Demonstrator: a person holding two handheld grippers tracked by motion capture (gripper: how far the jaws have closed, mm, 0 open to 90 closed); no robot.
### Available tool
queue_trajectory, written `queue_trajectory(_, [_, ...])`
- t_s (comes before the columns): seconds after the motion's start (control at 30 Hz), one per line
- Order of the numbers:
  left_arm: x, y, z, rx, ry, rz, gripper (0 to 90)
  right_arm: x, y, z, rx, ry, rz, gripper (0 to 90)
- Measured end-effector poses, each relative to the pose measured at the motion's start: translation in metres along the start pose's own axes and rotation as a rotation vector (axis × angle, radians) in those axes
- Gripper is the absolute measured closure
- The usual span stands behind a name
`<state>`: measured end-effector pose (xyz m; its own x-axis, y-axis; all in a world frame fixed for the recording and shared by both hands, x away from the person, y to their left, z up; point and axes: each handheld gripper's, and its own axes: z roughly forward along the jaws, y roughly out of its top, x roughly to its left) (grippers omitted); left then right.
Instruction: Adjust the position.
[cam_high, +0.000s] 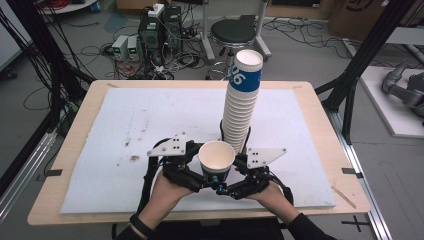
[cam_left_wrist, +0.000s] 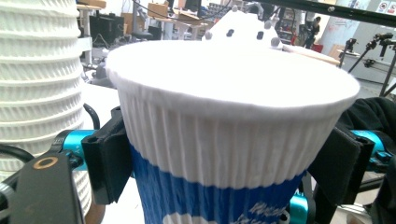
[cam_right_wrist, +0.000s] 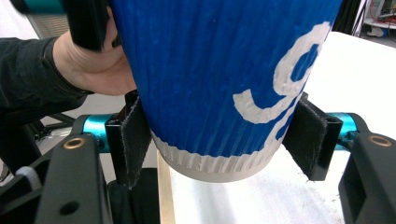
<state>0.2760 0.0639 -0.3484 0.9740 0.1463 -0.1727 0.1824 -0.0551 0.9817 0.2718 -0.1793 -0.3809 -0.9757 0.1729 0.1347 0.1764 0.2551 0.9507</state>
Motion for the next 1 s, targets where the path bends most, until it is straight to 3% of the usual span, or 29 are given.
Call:
queue_trajectory(0.47, [0.0005, -0.0004, -0.0003, -0.003, 0.0, 0.001, 22.4, 0.0002, -0.0005, 0.0003, -0.003, -0.001, 0.004, 29.1])
queue_trajectory(0.63, [0.0006, -0.0021, 0.0012, 0.002, -0.005, 0.0, 22.7, 0.0008, 0.0036, -0.0038, -0.067, 0.014, 0.028, 24.4])
queue_trajectory(1.0, [-0.0001, -0.0045, 0.004, 0.006, -0.01, 0.003, 22.9, 0.0007, 0.005, -0.0054, -0.083, 0.013, 0.032, 26.6])
